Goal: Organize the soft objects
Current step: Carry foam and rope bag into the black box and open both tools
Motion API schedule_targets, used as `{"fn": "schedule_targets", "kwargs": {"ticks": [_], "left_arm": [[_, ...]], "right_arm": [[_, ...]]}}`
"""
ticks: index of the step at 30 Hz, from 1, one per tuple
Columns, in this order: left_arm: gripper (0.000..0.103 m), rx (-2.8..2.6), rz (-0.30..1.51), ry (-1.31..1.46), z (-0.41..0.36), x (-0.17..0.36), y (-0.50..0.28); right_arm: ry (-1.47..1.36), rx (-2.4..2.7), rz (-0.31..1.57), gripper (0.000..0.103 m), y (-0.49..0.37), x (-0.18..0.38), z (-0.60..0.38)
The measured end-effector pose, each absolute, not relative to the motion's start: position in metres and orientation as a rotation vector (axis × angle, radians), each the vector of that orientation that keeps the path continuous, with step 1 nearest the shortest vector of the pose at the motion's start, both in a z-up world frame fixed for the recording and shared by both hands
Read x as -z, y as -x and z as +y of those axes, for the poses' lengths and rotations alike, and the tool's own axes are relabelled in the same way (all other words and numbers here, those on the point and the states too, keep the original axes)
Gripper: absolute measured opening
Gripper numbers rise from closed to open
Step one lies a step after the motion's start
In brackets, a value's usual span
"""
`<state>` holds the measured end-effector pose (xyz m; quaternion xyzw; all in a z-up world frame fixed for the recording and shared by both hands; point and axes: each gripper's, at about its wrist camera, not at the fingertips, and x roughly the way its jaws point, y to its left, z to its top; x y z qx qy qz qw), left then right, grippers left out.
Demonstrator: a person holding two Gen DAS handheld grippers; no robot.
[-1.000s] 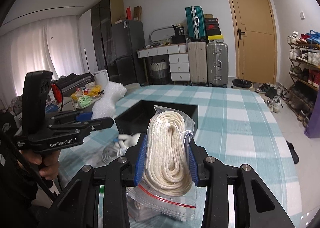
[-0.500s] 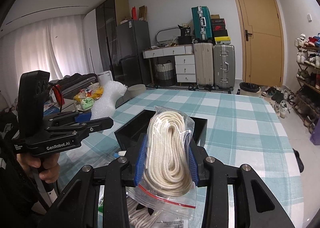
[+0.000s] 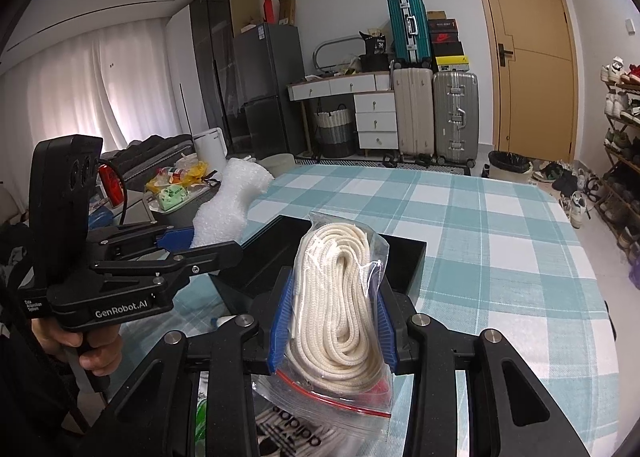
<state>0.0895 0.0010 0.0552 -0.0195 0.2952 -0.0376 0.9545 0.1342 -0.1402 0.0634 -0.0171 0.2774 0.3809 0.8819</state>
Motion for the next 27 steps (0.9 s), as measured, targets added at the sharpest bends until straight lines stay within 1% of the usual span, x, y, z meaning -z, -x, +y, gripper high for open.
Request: {"fn": "schedule_targets", "kwargs": {"ticks": [13,23,24,25,27], "left_arm": [[0.037,0.074,0.673,0.045,0.005,-0.036,-0.115],[0.038,0.075,0.709,0.038,0.007,-0.029,-0.122],[0.040,0.075,0.713,0.043,0.007,-0.029,-0.122],[0.042,0.076,0.713,0.047,0.008,-0.029,-0.122],[0.055,0.093,0.706,0.059,0.010,-0.031,-0.119]], "right_arm": [[0.065,-0.795,0.623,0.037,-0.163,-0.052,-0.119],[0.113,-0.777,0.622,0.038,-0.177,-0.045,-0.102],[0.116,-0.774,0.620,0.040,-0.177,-0.045,-0.101],[0.121,-0.772,0.620,0.046,-0.177,-0.044,-0.101],[0.123,-0.775,0.617,0.054,-0.177,-0.044,-0.102]]}}
